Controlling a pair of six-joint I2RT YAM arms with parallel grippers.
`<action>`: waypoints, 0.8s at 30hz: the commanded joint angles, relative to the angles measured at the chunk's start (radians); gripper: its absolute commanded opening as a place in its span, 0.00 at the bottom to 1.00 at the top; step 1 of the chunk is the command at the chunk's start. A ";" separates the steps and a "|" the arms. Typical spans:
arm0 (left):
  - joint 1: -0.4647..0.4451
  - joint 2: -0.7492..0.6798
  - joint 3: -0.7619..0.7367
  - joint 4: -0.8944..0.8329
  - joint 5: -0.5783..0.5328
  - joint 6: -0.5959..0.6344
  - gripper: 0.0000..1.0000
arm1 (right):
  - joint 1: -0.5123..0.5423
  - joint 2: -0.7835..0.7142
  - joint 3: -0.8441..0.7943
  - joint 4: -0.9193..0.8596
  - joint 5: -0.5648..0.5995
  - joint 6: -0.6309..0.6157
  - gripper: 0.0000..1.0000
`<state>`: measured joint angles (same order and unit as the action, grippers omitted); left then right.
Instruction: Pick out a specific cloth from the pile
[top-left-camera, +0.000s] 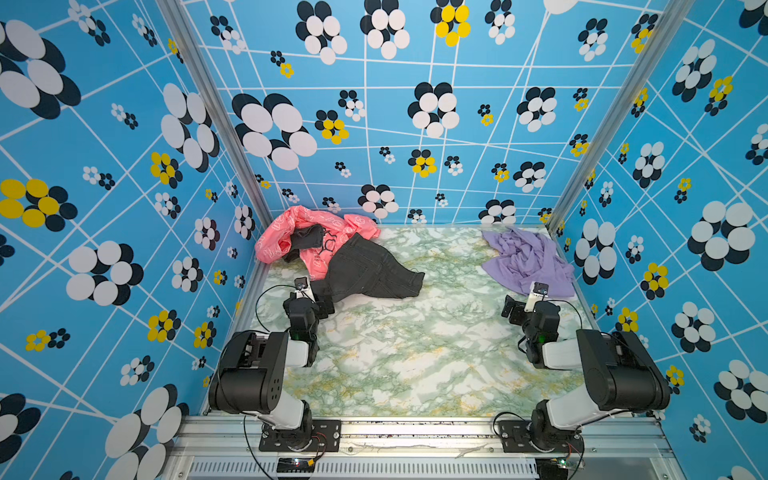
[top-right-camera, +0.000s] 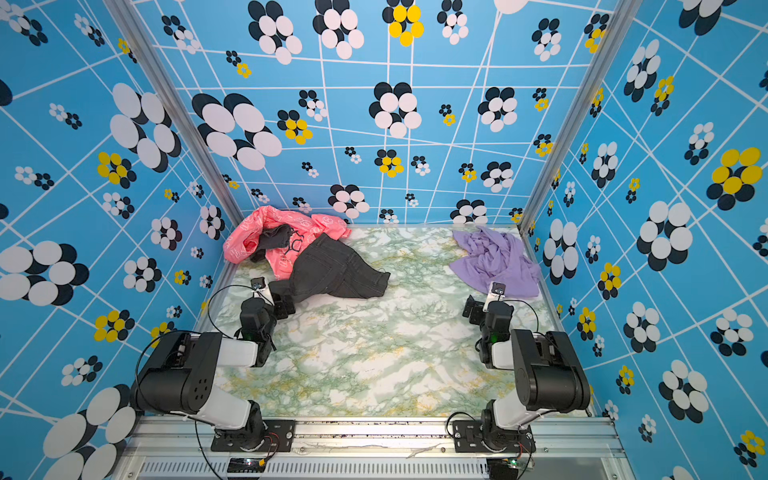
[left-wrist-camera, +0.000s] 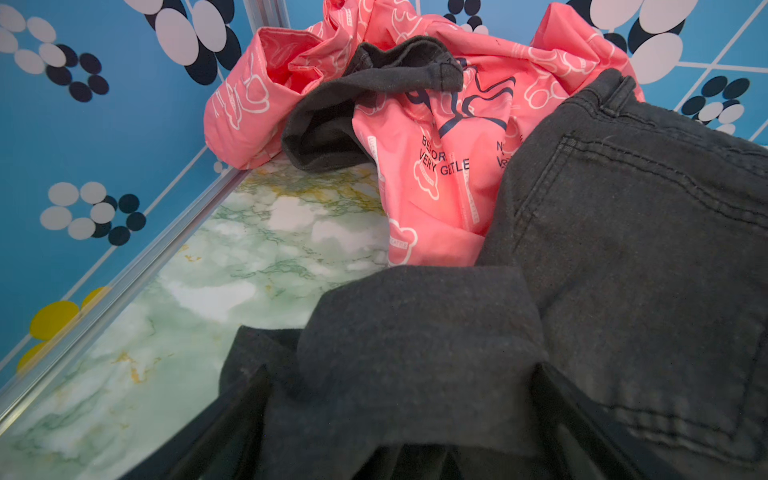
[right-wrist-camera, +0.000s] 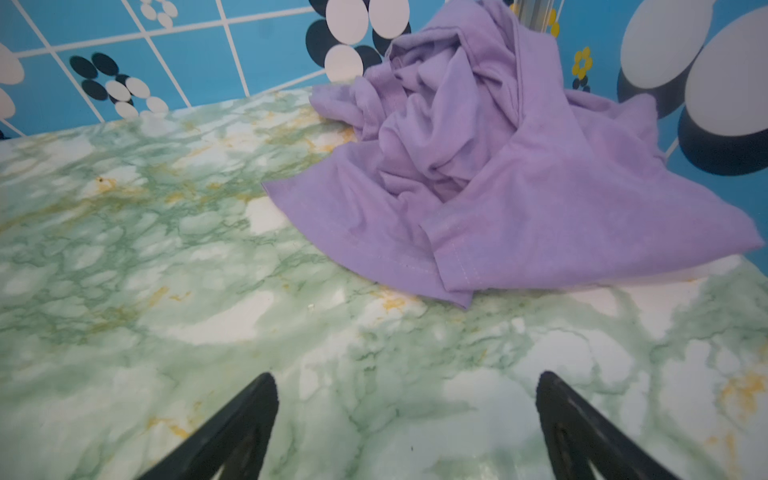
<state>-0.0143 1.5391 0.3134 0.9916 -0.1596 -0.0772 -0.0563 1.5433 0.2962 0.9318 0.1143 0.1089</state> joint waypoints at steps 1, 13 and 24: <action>-0.016 0.007 0.050 -0.045 0.024 0.040 0.99 | 0.032 0.003 0.066 0.013 -0.002 -0.040 0.99; -0.038 0.012 0.051 -0.034 -0.010 0.059 0.99 | 0.060 -0.008 0.095 -0.060 0.024 -0.073 0.99; -0.038 0.012 0.052 -0.034 -0.011 0.059 0.99 | 0.061 -0.008 0.096 -0.061 0.023 -0.072 0.99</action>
<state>-0.0463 1.5398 0.3439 0.9638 -0.1646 -0.0322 -0.0021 1.5436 0.3767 0.8898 0.1219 0.0433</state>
